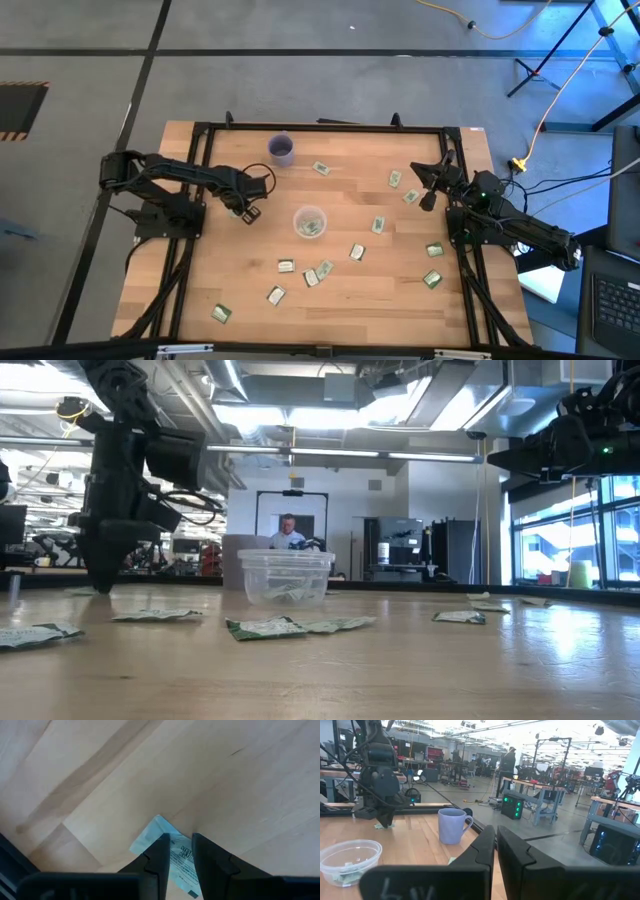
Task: Pick and place Stevia / Truvia into bins
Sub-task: Put the stevia packet into the transparent container
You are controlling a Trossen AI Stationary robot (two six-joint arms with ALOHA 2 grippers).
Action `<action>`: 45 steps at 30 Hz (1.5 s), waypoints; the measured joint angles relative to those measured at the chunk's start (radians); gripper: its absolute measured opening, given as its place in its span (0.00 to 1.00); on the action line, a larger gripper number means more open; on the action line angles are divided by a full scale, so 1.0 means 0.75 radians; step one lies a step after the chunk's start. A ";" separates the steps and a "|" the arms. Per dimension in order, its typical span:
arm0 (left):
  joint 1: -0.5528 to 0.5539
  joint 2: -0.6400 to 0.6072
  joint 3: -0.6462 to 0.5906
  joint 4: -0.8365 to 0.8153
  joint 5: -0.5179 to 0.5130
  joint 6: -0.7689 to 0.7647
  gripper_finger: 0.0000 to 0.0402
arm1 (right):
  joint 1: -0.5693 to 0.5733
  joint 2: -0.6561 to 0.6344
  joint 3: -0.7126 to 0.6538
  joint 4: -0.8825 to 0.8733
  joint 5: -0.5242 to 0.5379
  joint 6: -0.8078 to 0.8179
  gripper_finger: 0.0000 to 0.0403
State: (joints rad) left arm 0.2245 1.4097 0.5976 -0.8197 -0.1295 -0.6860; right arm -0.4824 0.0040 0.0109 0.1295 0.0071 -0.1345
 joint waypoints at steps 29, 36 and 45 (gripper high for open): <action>-0.001 0.004 -0.004 -0.013 -0.029 0.071 0.26 | 0.000 0.001 0.000 0.000 0.000 -0.002 0.06; 0.000 0.004 -0.004 -0.019 -0.029 0.083 0.30 | 0.000 0.000 0.000 0.000 0.001 -0.002 0.06; 0.094 0.004 -0.004 -0.022 0.069 0.043 0.27 | 0.000 0.000 0.000 0.000 0.000 -0.002 0.06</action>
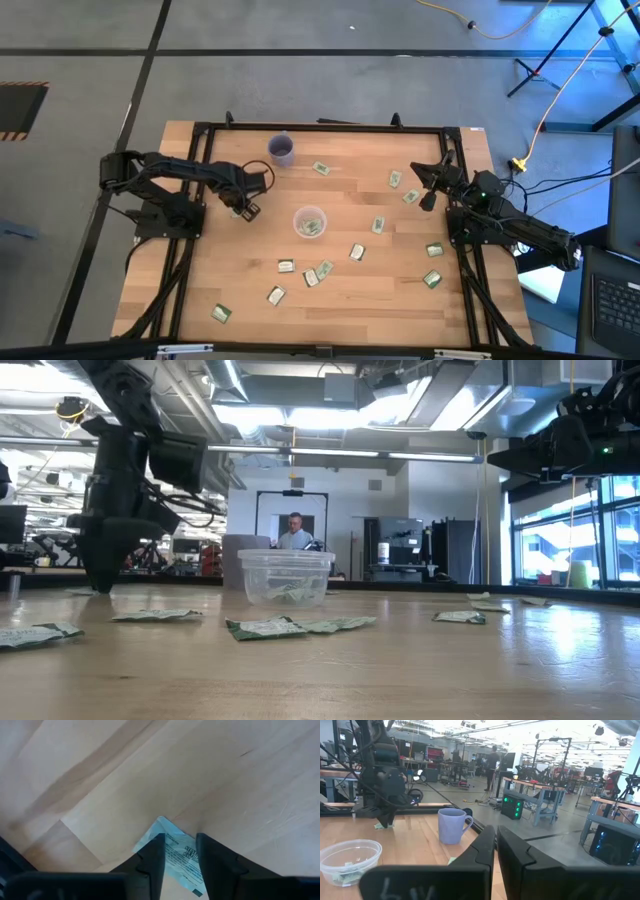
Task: Pick and place Stevia / Truvia into bins
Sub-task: Put the stevia packet into the transparent container
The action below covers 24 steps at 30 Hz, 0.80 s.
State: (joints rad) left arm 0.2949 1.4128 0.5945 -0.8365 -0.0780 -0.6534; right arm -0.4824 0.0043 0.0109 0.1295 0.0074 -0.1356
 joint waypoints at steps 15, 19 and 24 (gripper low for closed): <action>0.051 0.000 0.000 0.026 0.018 0.027 0.14 | 0.000 0.000 0.000 0.000 0.000 0.000 0.06; 0.051 0.001 0.000 0.026 0.007 0.039 0.11 | 0.000 0.000 0.000 0.000 0.000 0.000 0.06; 0.047 0.001 -0.001 0.026 -0.006 0.118 0.05 | 0.000 0.000 0.000 -0.001 0.000 0.000 0.06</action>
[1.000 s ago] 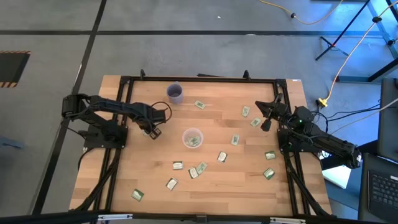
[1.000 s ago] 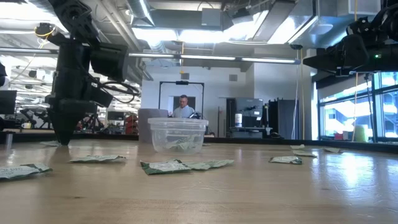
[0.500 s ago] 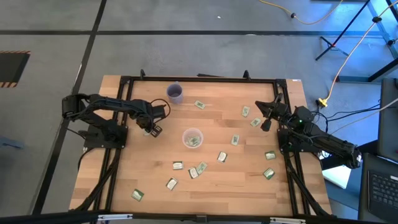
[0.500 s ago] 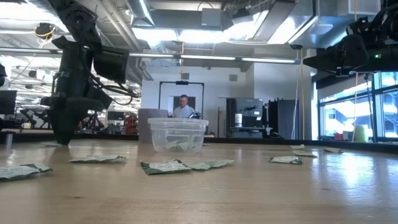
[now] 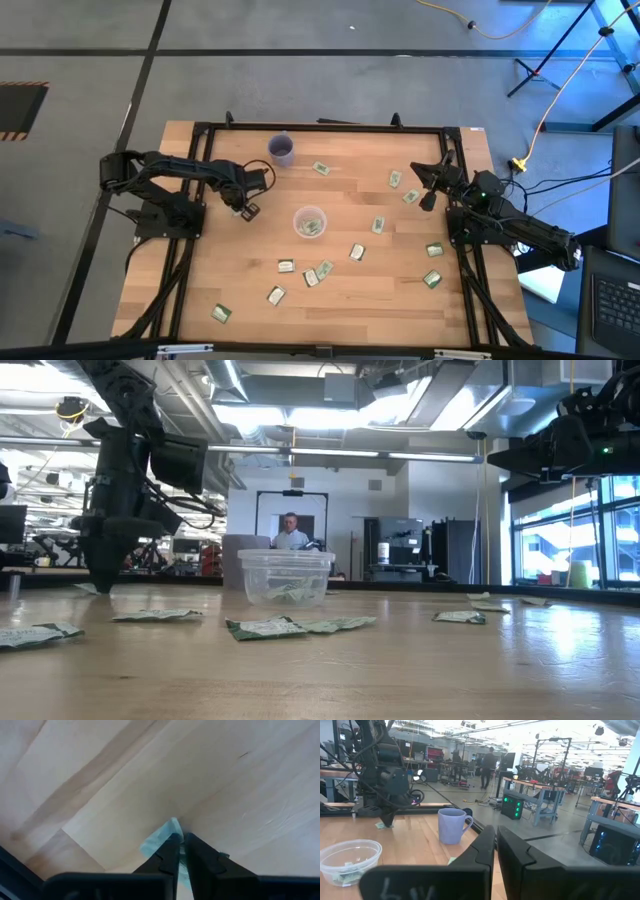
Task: Pick and place Stevia / Truvia into bins
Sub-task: Put the stevia packet into the transparent container
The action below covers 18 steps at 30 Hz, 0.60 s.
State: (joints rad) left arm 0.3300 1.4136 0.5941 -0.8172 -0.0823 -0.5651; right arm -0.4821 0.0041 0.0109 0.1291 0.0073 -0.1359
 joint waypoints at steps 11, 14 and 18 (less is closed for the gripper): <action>-0.030 0.006 0.146 0.014 0.043 0.173 0.01 | 0.000 0.000 0.000 0.001 0.000 0.000 0.06; -0.052 0.006 0.225 0.018 0.051 0.239 0.01 | 0.000 0.000 0.000 0.001 0.000 -0.001 0.06; -0.091 0.004 0.332 0.128 0.055 0.332 0.01 | 0.000 0.000 0.000 0.001 0.000 -0.001 0.06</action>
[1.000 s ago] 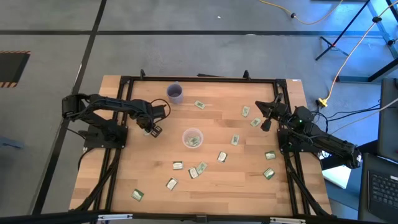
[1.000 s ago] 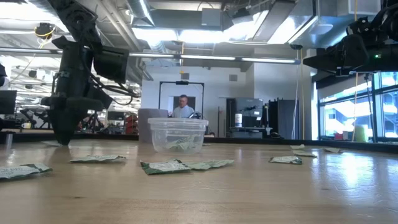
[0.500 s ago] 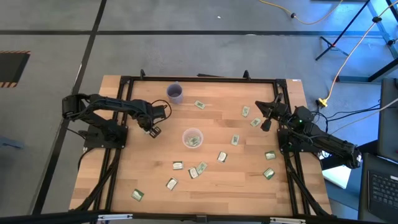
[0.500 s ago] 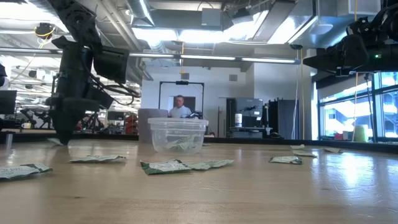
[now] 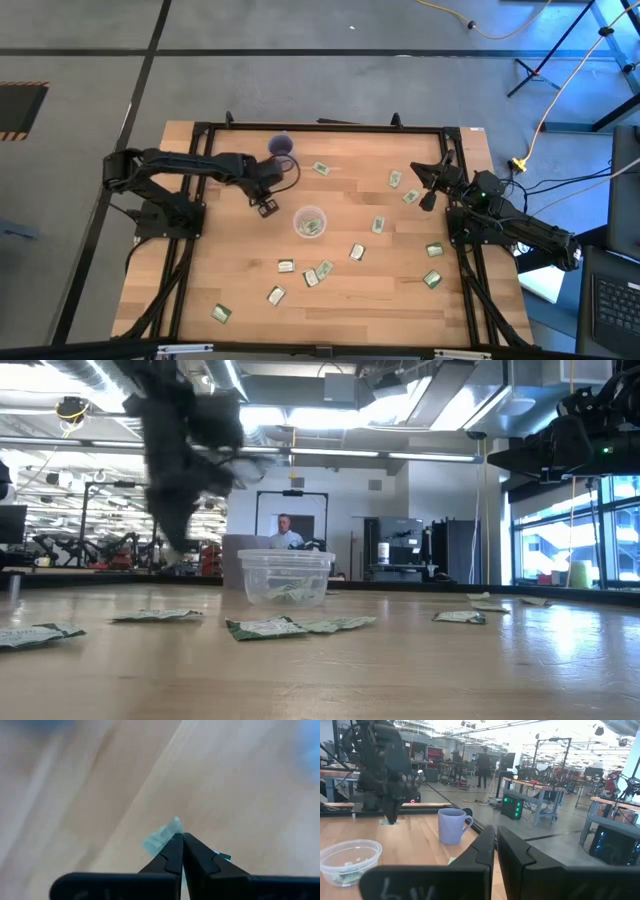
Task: Pick and place Stevia / Truvia into bins
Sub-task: Put the stevia packet into the transparent container
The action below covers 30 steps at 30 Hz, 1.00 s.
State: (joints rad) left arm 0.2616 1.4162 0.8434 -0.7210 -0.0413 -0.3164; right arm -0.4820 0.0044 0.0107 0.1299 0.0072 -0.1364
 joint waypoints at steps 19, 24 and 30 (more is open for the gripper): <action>-0.254 0.275 0.331 0.314 -0.006 0.358 0.01 | 0.000 -0.001 0.000 0.002 0.000 0.000 0.06; -0.302 0.428 0.429 0.235 0.024 0.414 0.01 | 0.000 -0.001 0.000 0.001 0.000 0.000 0.06; -0.331 0.537 0.489 0.200 0.021 0.452 0.01 | 0.000 0.000 0.000 0.001 0.000 -0.005 0.06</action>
State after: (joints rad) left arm 0.0135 1.8188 1.2102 -0.5709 -0.0257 0.0223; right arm -0.4820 0.0043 0.0109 0.1309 0.0074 -0.1399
